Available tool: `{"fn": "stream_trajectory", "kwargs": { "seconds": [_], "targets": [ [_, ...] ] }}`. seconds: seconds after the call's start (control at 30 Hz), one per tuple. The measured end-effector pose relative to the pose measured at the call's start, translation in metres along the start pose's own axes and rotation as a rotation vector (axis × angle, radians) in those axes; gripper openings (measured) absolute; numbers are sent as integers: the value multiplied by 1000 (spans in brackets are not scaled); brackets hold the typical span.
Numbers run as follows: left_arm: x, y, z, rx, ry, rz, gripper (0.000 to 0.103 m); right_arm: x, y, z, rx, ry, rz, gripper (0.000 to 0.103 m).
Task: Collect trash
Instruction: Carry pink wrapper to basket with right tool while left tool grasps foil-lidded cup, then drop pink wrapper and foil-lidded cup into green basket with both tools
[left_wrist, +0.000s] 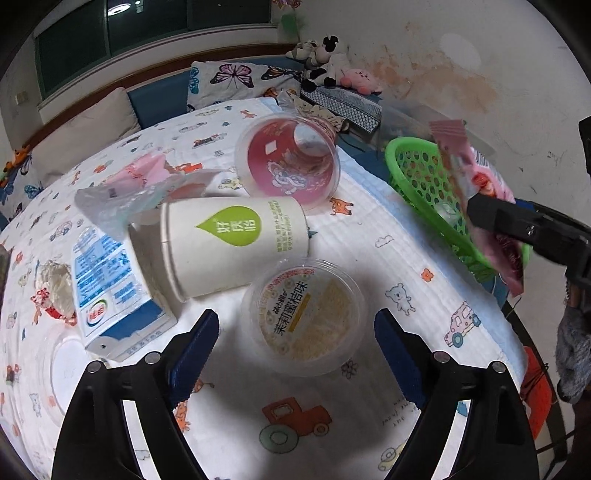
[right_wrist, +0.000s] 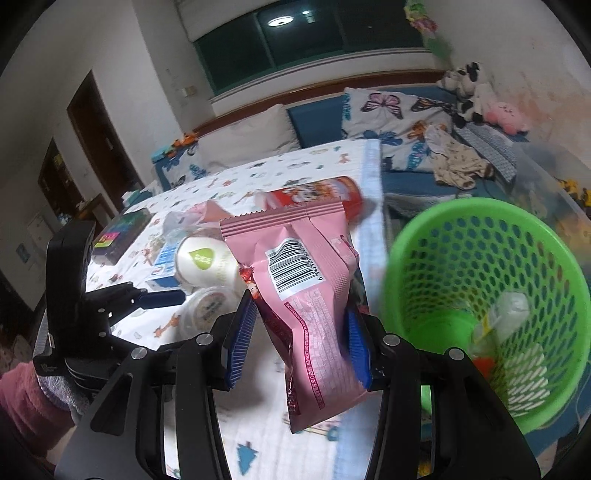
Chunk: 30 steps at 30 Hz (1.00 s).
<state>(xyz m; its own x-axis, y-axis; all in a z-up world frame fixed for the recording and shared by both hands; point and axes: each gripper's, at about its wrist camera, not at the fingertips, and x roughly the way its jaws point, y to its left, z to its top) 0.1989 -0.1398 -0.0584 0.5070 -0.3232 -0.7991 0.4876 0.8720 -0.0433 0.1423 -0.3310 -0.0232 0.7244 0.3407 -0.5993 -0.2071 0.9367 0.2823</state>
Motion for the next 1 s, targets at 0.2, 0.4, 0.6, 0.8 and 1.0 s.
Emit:
{"fn": "stream_trajectory", "kwargs": {
  "seconds": [0.2,0.4,0.6,0.8,1.0],
  "targets": [
    [6,-1,-2,7,6,9,72,-7,-19,-4,32,-4,-40,47],
    [6,-2,-1,1,2,5,67,-14,-41,-7,66,-12,-82,47],
    [-5,-7,-2,7,-9,-15,66,-20,-63,-7,93,-16,-134,47],
    [-27,-19,5,31,-49,-54,66,-24,-97,-7,138,-14,-207,48],
    [-31,-38,31,56,-72,-87,66,-25,-123,-9,161,-4,-259,52]
  ]
}}
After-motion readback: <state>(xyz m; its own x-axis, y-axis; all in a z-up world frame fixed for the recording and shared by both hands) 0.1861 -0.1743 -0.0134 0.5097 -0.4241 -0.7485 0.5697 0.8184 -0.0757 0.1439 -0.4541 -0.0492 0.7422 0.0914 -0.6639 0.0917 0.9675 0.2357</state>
